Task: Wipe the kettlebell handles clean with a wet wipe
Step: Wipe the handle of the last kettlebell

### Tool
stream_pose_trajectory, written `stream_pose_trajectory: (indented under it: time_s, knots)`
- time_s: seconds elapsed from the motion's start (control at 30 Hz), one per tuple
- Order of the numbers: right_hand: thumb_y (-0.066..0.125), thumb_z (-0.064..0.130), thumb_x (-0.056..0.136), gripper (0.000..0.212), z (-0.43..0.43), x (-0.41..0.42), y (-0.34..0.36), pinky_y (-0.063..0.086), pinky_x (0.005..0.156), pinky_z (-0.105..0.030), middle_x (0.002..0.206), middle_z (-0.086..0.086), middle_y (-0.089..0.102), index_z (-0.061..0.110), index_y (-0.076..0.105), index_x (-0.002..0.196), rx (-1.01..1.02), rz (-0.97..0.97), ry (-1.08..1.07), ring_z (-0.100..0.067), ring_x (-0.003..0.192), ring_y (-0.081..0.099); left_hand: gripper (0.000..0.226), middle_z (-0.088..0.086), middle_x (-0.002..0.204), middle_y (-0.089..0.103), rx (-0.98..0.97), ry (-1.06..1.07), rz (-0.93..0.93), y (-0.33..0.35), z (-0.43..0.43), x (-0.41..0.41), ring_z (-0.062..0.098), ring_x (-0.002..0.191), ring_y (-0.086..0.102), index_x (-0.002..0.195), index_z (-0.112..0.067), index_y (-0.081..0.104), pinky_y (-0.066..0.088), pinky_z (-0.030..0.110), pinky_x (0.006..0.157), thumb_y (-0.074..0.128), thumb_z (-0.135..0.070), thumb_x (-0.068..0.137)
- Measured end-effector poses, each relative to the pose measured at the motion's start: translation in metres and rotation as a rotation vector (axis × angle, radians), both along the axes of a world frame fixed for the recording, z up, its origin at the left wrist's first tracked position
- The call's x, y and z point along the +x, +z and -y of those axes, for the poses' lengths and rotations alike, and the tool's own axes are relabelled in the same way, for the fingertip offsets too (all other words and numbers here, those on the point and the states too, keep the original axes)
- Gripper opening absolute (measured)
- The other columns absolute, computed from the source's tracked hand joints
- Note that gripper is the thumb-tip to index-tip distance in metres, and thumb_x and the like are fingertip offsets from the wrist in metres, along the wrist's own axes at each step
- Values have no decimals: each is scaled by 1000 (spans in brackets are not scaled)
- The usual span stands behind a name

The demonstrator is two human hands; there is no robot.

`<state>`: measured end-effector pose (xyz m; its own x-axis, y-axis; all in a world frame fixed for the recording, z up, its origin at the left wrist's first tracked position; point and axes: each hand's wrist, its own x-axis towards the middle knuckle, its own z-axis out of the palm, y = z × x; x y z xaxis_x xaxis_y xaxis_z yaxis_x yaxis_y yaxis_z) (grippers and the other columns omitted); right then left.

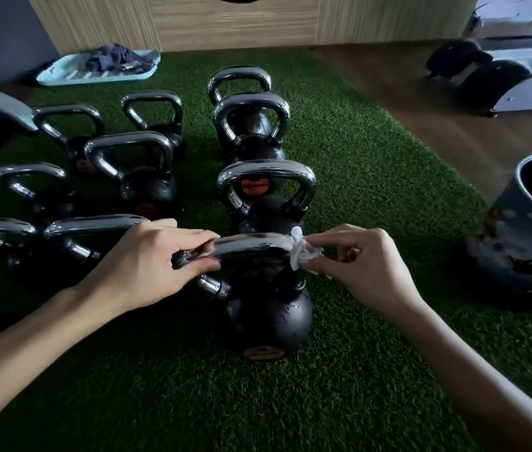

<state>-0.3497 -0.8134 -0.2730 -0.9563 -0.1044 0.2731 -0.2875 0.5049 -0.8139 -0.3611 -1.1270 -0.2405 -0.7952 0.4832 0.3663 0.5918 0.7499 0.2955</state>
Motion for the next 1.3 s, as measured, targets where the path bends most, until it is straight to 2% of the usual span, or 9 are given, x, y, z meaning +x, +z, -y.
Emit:
stream_pose_trajectory:
  time_s: [0.2, 0.47, 0.57, 0.67, 0.83, 1.03, 1.13, 1.2, 1.3]
  knots:
    - [90, 33, 72, 29, 18, -5, -10, 55, 70, -38, 96, 18, 75, 33, 82, 100, -135, -2, 14, -20, 77, 68, 47, -3, 72, 64, -2, 71, 91, -12, 29, -10, 16, 59, 56, 122, -41, 68, 48, 34, 54, 66, -65, 82]
    - [91, 23, 71, 32, 22, -2, -57, 45, 64, -23, 73, 18, 69, 36, 80, 98, -329, 182, -31, -3, 65, 55, 45, 0, 85, 72, 63, 134, 158, -14, 35, -11, 22, 74, 69, 119, -51, 62, 60, 46, 71, 65, -71, 79]
    - [90, 25, 69, 31, 19, 3, -61, 42, 60, -26, 60, 18, 58, 32, 82, 98, -373, 236, -67, -5, 58, 47, 46, -1, 79, 69, 57, 137, 165, -12, 29, -10, 17, 68, 65, 119, -52, 62, 57, 35, 67, 61, -75, 79]
    - [87, 25, 66, 30, 7, 4, -38, 57, 74, -33, 80, 4, 78, 23, 81, 96, -492, 226, -88, -8, 72, 68, 50, -13, 66, 56, 30, 126, 110, -4, 11, -4, 8, 56, 49, 117, -42, 71, 33, 11, 51, 60, -72, 79]
    - [87, 22, 68, 28, -10, 2, 9, 56, 80, -52, 91, -8, 79, 20, 82, 95, -516, 163, -44, -22, 81, 66, 48, -20, 67, 56, -17, 69, 34, 1, -31, 5, -2, 56, 45, 115, -42, 74, 31, 13, 50, 60, -71, 79]
    - [82, 12, 73, 29, 5, 8, 48, 57, 62, -20, 87, -11, 78, 4, 72, 99, -709, 352, 153, -15, 72, 72, 60, -23, 112, 73, 290, -18, 26, 11, -52, 22, 3, 61, 52, 130, -32, 66, 41, 14, 55, 83, -46, 74]
    - [82, 14, 71, 26, 24, 9, 60, 52, 54, -17, 80, -10, 75, 3, 73, 94, -818, 451, 188, -12, 63, 68, 63, -3, 127, 69, 374, -96, -94, 24, -67, 23, -24, 84, 56, 127, -7, 68, 44, 1, 70, 89, -26, 71]
    - [82, 14, 74, 24, 37, 10, 67, 52, 51, -19, 75, -10, 74, 1, 73, 92, -840, 515, 203, -13, 58, 67, 55, -1, 123, 70, 374, -86, -145, 31, -75, 22, -20, 96, 62, 122, -4, 71, 45, 1, 82, 88, -24, 73]
    - [76, 8, 82, 13, 45, 9, 78, 51, 48, -16, 69, -7, 74, -2, 73, 89, -809, 556, 204, -9, 52, 66, 41, -5, 96, 77, 387, -30, -180, 32, -73, 16, -18, 75, 58, 114, -4, 75, 39, -2, 71, 86, -20, 77]
